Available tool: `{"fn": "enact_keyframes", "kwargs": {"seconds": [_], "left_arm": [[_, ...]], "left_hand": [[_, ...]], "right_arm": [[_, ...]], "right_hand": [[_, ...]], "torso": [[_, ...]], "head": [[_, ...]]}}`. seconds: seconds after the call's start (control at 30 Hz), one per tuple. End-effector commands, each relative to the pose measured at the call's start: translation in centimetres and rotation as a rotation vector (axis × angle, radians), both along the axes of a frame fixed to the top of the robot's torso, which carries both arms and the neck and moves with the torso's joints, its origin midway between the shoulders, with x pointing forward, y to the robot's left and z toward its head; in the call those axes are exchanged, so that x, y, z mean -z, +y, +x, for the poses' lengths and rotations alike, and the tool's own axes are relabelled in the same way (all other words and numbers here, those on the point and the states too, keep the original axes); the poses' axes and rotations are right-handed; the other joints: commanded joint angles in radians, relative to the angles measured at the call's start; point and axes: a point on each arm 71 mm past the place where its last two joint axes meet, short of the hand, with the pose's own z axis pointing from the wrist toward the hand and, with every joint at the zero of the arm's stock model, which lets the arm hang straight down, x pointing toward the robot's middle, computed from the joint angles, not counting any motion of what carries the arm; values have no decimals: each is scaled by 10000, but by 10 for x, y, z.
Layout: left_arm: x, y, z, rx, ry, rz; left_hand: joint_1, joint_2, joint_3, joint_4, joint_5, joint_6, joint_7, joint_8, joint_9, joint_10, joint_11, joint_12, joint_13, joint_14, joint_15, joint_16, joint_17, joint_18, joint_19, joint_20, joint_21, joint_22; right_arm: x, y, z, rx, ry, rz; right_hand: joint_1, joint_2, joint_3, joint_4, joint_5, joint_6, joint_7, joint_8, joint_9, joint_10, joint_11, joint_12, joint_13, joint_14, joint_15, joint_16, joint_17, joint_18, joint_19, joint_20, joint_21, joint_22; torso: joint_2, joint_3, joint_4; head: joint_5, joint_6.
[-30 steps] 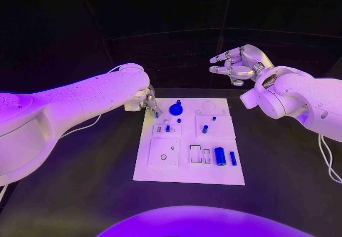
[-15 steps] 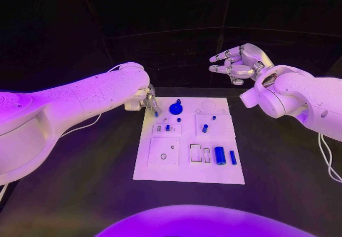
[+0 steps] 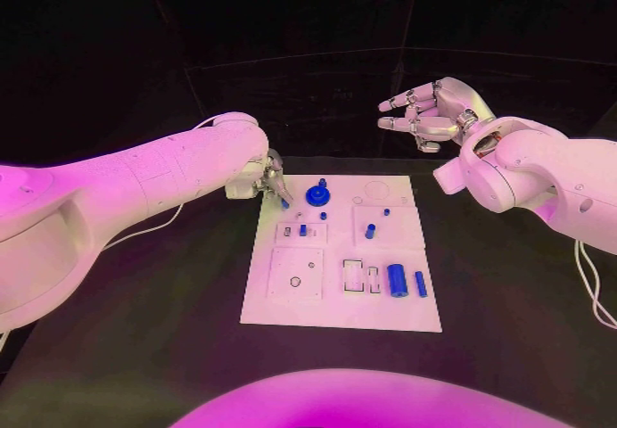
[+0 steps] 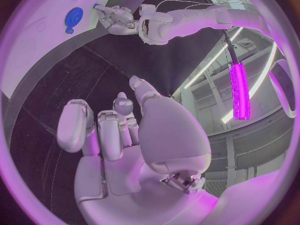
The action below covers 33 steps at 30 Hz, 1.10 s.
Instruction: Assemble the parts on the task board
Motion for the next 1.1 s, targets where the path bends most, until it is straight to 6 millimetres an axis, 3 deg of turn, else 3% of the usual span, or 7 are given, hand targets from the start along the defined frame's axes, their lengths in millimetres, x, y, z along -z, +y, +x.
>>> {"fn": "enact_keyframes", "kwargs": {"seconds": [0.03, 0.17, 0.3, 0.53, 0.7, 1.1], "left_arm": [[-4, 1, 1, -138, -525, -554], [-6, 7, -2, -309, -758, -953], [-9, 12, -8, -382, -960, -1340], [-14, 17, -25, -283, -1360, -1859], [-13, 19, -38, -265, -1571, -2128], [2, 17, -65, -143, -2251, -2423]], "left_hand": [[-390, -195, 1721, -1281, -29, 95, -1, 126, 57, 76, -43, -40, -1, 1004, 12, 31, 2349, -120, 4, 22, 49, 14], [-920, -544, 2751, -1490, 26, 118, 6, 283, 219, 186, -49, -18, 51, 1004, 4, 26, 2340, -111, 16, 5, 54, 54], [-1200, -737, 3294, -1579, 35, 107, -21, 388, 324, 263, -40, 16, 105, 1005, -8, 27, 2341, -120, 37, 6, 80, 105], [-1403, -1042, 3845, -1733, 105, 139, -63, 534, 456, 408, -78, 102, 240, 1014, -32, 46, 2375, -132, 66, -5, 111, 169], [-1455, -1307, 4121, -1837, 381, 198, -91, 619, 526, 578, -107, 218, 434, 1041, -55, 105, 2484, -165, 141, -25, 243, 340], [-1510, -1437, 4308, -1856, 522, 263, -118, 672, 570, 723, -134, 301, 565, 1060, -75, 150, 2567, -203, 227, -44, 395, 528]], "right_arm": [[-2, 1, 0, -113, -78, 10], [-2, 0, 0, -95, -74, 5], [-2, -1, 0, -86, -66, -1], [-2, -4, -1, -50, -49, -15], [-2, -4, -1, -36, -43, -20], [-1, -6, 0, -1, -29, -39]], "right_hand": [[-26, 5, 79, -3, 56, -68, 17, -61, -15, -79, 7, 41, 15, 693, -38, -46, 1224, 78, -52, -13, -40, -4], [-29, 6, 80, 0, 58, -67, 18, -60, -14, -69, 7, 52, 27, 694, -38, -45, 1226, 78, -53, -13, -42, -7], [-29, 6, 80, 0, 58, -67, 18, -60, -14, -69, 7, 52, 27, 694, -38, -45, 1226, 78, -53, -13, -42, -7], [-41, 6, 79, 10, 58, -64, 19, -59, -14, -67, 9, 55, 26, 694, -37, -45, 1227, 78, -53, -12, -43, -8], [-59, 9, 78, 26, 60, -61, 20, -57, -13, -65, 10, 60, 24, 693, -36, -46, 1224, 77, -50, -12, -39, 1], [-63, 10, 78, 29, 60, -60, 20, -56, -13, -64, 10, 61, 25, 693, -36, -47, 1224, 77, -51, -12, -40, -1]], "torso": [[-4, -3, 19], [-17, 5, 32], [-25, 5, 42], [-18, -1, 41], [-25, 12, 41], [-13, -3, 32]], "head": [[-12, 2], [9, -9], [3, -8], [45, 6], [109, -9], [206, -25]]}}
